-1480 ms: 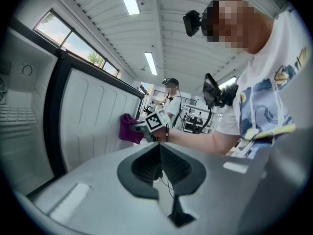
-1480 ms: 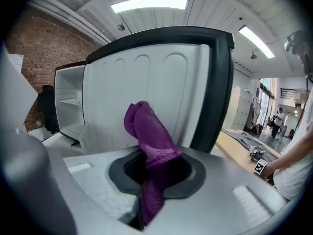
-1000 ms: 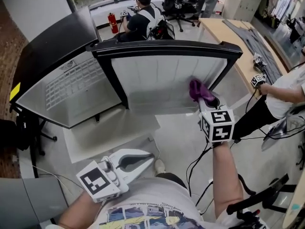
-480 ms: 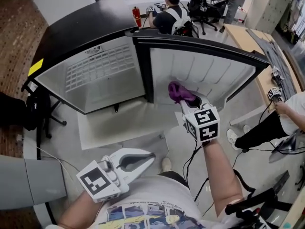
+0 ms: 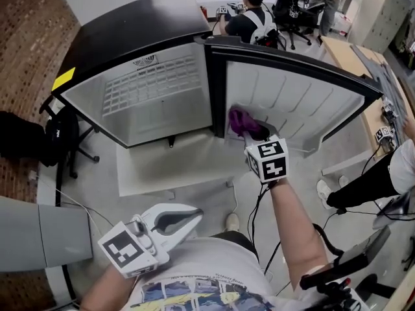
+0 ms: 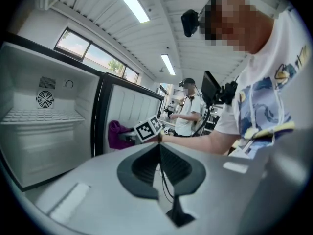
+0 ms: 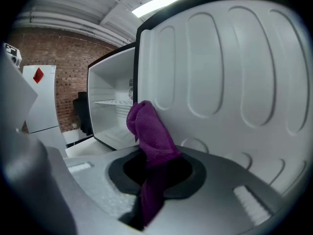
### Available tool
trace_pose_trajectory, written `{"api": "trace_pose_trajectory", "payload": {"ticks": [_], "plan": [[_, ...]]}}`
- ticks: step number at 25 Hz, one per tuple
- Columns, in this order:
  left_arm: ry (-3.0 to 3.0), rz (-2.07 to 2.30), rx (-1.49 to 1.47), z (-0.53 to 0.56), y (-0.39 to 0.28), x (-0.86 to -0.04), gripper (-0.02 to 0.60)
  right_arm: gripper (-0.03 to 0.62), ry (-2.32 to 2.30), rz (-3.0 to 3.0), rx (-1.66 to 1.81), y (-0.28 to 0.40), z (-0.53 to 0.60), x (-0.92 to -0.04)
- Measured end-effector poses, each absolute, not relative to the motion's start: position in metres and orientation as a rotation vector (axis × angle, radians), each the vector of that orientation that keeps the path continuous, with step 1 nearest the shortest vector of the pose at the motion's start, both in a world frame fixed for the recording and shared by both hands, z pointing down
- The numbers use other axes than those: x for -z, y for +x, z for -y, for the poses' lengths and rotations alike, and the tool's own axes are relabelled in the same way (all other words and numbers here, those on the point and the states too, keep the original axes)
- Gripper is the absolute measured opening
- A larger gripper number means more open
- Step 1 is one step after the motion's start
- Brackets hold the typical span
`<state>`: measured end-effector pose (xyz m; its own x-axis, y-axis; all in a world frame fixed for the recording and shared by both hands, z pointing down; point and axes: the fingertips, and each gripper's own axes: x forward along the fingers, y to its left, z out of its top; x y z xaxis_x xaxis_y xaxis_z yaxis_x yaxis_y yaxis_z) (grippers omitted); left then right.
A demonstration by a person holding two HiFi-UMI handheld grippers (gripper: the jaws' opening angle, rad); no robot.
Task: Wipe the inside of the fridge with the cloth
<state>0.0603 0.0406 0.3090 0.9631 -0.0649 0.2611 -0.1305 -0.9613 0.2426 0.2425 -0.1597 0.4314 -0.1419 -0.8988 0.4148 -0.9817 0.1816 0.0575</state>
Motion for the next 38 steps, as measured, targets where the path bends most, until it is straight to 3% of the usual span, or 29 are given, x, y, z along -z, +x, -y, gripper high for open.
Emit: {"api": "trace_pose_trajectory", "payload": {"ticks": [28,38], "plan": [[2.853,-0.201,-0.395,-0.070,0.143,-0.314,0.005,0.054,2.161,1.620,-0.371,0.430,0.048,-0.439],[2.849,-0.261,-0.409,-0.076,0.152,-0.314,0.006,0.054,2.209,1.601,-0.372,0.439,0.029,-0.429]]}}
